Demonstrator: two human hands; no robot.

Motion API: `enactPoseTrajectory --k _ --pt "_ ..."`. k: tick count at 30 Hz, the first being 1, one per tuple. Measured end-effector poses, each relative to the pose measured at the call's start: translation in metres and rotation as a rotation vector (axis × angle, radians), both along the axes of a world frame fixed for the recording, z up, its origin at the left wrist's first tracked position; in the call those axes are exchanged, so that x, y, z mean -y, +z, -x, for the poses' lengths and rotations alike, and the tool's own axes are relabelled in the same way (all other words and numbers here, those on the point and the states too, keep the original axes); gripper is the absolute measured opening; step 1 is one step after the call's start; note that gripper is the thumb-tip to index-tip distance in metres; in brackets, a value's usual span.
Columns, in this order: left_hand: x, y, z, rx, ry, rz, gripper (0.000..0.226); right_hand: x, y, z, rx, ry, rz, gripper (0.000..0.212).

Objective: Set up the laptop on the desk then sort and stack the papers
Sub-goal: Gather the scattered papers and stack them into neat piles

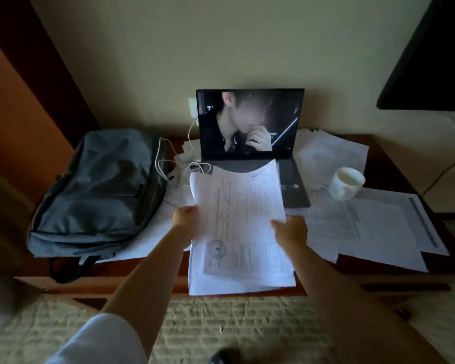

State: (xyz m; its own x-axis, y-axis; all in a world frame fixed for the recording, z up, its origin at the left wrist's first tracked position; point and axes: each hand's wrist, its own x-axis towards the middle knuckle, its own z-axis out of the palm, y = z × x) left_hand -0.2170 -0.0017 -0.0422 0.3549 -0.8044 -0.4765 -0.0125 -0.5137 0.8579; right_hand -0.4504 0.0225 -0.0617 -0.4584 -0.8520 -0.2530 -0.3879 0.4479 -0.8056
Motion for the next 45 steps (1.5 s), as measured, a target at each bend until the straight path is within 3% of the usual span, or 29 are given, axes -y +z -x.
enactPoseTrajectory --k 3,7,8,12,15,18,23,26,28,30,31,33,35,38,40,45 --pt "0.014 -0.026 -0.009 0.098 -0.073 -0.079 0.017 0.000 -0.018 0.005 -0.179 -0.036 -0.091 0.023" --pt "0.023 -0.047 -0.022 0.105 -0.180 -0.148 0.016 0.001 -0.027 0.013 -0.279 -0.064 -0.031 0.027" --pt "0.026 -0.049 -0.023 0.105 -0.194 -0.160 0.024 0.004 -0.027 0.013 -0.301 -0.041 -0.008 0.028" --pt "0.035 -0.048 -0.024 0.076 -0.188 -0.158 0.031 0.007 -0.025 0.010 -0.317 0.006 0.037 0.035" --pt "0.041 -0.045 -0.022 -0.058 -0.153 -0.144 0.039 0.004 -0.024 0.012 -0.304 -0.028 -0.035 0.041" --pt "0.044 -0.031 -0.011 -0.070 -0.231 -0.108 0.035 0.005 -0.018 0.021 -0.256 -0.129 -0.095 0.045" --pt "0.058 0.016 0.019 0.091 -0.298 0.039 0.029 0.015 -0.005 0.039 0.052 -0.304 -0.067 0.039" --pt "0.064 0.048 0.023 0.169 -0.291 0.087 0.021 0.022 0.006 0.051 0.220 -0.313 -0.033 0.036" --pt "0.066 0.068 0.024 0.268 -0.270 0.156 0.028 0.026 0.015 0.059 0.289 -0.271 -0.001 0.026" --pt "0.065 0.091 0.035 0.390 -0.278 0.275 0.025 0.029 0.024 0.070 0.332 -0.219 0.025 0.021" --pt "0.065 0.101 0.041 0.457 -0.308 0.335 0.013 0.030 0.027 0.074 0.361 -0.199 0.043 0.022" --pt "0.067 0.116 0.062 0.630 -0.384 0.441 0.023 0.029 0.034 0.086 0.381 -0.155 0.084 0.030" --pt "0.064 0.122 0.088 0.841 -0.486 0.480 0.007 0.025 0.040 0.101 0.386 -0.136 0.125 0.034" --pt "0.051 0.096 0.116 1.000 -0.623 0.446 0.020 0.023 0.041 0.123 0.440 -0.165 0.191 0.035" --pt "0.032 0.064 0.129 1.047 -0.699 0.406 0.020 0.018 0.035 0.137 0.374 -0.122 0.172 0.033" --pt "-0.027 -0.017 0.138 1.011 -0.776 0.139 0.033 0.004 0.001 0.162 0.421 -0.091 0.031 0.024"
